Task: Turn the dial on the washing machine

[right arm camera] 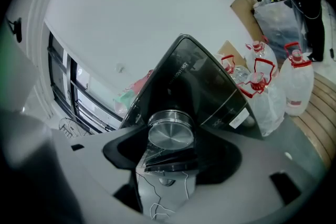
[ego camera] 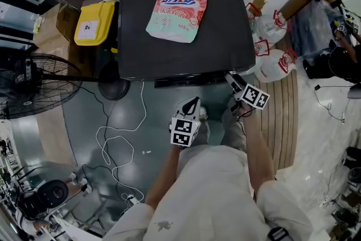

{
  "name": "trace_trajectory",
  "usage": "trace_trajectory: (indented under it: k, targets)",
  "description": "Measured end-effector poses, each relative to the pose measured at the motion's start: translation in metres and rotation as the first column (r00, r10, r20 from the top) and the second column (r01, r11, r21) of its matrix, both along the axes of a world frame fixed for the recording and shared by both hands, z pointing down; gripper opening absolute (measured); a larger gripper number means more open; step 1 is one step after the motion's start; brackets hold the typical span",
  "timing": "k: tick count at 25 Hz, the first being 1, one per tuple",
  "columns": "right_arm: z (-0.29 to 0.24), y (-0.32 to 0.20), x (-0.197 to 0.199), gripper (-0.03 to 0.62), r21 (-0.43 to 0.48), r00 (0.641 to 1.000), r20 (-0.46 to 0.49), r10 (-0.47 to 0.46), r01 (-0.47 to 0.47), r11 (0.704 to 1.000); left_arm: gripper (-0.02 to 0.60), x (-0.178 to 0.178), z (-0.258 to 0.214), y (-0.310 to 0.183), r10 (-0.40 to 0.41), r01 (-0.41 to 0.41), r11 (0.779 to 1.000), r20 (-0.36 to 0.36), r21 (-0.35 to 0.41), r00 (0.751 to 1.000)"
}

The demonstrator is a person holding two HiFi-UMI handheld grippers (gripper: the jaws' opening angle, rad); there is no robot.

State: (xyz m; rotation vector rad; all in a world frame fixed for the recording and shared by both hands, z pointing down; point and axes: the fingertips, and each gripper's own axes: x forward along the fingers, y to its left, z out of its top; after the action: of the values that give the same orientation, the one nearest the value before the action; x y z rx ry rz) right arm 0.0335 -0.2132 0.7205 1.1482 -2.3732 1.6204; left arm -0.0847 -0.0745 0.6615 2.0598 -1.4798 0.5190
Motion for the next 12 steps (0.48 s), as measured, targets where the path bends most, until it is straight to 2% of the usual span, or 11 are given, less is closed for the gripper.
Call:
trace_trajectory:
  k: [8,12]
  targets:
    - [0.0,0.0,-0.0011,0.287,-0.002,1.0,0.0,0.011,-0.011,1.0,0.012,-0.0029,-0.0019,-0.0001,-0.001,0.001,1.0,0.002,0.007,1.0]
    - [0.0013,0.0048,-0.0036,0.308,0.002,0.999,-0.028,-0.025,0.025,1.0,0.012,-0.0017,-0.003,-0.001,-0.002,0.002,1.0,0.002,0.009,1.0]
